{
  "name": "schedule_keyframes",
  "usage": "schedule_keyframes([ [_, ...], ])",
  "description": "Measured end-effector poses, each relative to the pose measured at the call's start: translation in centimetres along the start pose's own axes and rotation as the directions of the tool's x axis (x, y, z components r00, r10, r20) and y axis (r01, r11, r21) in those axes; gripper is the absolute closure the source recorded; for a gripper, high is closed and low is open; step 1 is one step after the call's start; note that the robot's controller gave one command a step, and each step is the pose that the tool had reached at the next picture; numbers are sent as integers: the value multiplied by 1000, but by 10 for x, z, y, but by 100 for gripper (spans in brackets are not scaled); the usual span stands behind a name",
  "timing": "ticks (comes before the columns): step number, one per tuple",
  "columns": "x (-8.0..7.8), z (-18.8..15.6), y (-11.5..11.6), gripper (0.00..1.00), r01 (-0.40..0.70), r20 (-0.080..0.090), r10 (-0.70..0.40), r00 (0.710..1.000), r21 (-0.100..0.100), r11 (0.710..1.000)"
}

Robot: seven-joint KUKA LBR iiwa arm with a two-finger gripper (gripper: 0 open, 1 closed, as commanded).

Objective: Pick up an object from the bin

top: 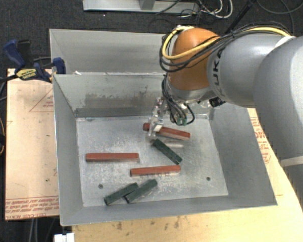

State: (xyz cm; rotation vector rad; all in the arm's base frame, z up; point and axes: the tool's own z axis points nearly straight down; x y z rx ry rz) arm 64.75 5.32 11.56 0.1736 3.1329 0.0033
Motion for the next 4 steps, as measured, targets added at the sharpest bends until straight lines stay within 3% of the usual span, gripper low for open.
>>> schedule_keyframes([
  [4, -1, -36, 0, 100, 1, -1, -1, 1000, 0, 1000],
])
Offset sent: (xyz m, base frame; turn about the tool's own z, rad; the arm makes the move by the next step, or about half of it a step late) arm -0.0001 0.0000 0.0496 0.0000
